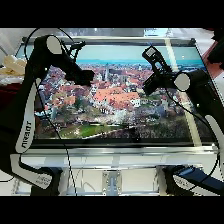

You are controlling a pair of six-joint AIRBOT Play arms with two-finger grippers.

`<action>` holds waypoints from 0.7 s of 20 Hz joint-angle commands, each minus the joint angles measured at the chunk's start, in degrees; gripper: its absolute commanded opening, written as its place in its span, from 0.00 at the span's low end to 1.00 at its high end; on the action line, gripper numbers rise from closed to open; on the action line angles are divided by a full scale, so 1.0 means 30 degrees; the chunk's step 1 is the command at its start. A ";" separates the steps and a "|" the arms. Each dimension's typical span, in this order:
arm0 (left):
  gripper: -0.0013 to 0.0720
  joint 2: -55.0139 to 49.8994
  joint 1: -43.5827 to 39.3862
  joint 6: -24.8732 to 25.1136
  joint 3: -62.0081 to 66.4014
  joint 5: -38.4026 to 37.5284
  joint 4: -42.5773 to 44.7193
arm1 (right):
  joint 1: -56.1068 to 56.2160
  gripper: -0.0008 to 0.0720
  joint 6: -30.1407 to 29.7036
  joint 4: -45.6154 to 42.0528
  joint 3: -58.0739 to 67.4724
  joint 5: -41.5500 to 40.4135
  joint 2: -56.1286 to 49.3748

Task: Fold the shirts.

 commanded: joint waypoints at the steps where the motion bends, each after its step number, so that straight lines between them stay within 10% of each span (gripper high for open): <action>1: 0.04 0.0000 0.0000 0.0007 0.0015 0.0000 0.0007 | 0.0022 0.52 0.0000 0.0007 -0.0007 0.0007 -0.0007; 14: 0.04 -0.0007 0.0000 0.0087 0.0015 0.0306 0.0044 | 0.0022 0.52 -0.1566 -0.0874 -0.0007 -0.3155 -0.0007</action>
